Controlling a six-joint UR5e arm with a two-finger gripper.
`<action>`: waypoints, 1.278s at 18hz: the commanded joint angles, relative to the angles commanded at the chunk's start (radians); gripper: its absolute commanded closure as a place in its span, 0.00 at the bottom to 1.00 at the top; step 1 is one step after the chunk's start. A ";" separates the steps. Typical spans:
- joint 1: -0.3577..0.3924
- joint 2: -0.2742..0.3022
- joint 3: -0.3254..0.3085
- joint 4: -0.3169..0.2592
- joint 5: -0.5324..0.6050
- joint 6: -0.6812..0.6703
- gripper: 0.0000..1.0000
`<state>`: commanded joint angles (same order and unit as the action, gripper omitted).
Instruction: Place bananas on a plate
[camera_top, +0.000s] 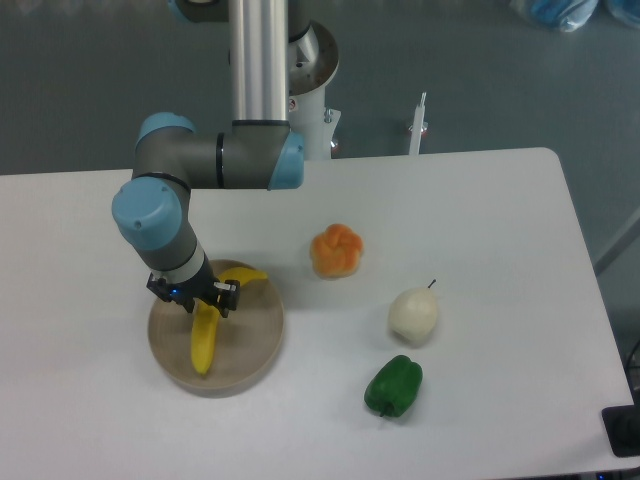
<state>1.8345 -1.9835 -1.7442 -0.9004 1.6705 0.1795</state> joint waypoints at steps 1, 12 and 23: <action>0.014 0.006 0.000 -0.002 0.000 0.000 0.00; 0.254 0.032 0.081 0.003 0.132 0.495 0.00; 0.434 0.045 0.184 -0.008 0.100 0.913 0.00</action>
<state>2.2688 -1.9390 -1.5601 -0.9081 1.7702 1.0920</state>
